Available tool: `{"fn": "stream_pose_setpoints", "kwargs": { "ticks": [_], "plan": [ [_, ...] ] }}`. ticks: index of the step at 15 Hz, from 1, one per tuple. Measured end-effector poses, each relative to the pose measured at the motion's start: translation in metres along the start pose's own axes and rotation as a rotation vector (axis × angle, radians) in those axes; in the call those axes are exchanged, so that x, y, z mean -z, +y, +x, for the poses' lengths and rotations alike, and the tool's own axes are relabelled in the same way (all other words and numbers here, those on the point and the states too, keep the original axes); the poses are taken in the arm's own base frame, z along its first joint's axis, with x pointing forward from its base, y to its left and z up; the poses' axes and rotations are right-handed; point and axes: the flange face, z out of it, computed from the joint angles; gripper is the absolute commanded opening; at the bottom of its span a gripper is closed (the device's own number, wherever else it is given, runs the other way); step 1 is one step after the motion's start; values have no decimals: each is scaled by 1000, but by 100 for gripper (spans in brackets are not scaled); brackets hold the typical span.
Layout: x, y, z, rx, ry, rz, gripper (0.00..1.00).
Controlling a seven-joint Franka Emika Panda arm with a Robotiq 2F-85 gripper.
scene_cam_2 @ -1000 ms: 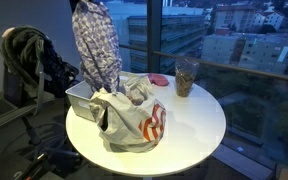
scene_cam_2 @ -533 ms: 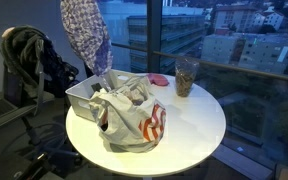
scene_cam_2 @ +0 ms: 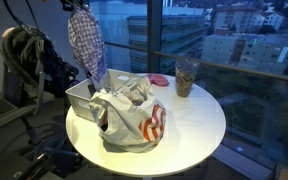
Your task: Put the purple shirt, the turnip plushie, moose toy and bowl in the basket
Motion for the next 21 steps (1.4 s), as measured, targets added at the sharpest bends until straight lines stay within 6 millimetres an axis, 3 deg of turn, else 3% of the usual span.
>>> {"fn": "stream_pose_setpoints", "kwargs": {
  "ticks": [3, 7, 10, 12, 13, 15, 18, 21],
  "plan": [
    [-66, -23, -1, 9, -50, 30, 6],
    [-150, -47, -23, -1, -119, 99, 7],
    [-197, -74, -49, -26, -180, 202, 7],
    [-217, -96, -69, -48, -218, 289, 9],
    [-226, -108, -79, -58, -238, 329, 34],
    [-242, -126, -100, -72, -280, 384, 37],
    [-269, -137, -125, -121, -326, 442, 60],
    [-280, -129, -132, -192, -319, 492, 82]
  ]
}}
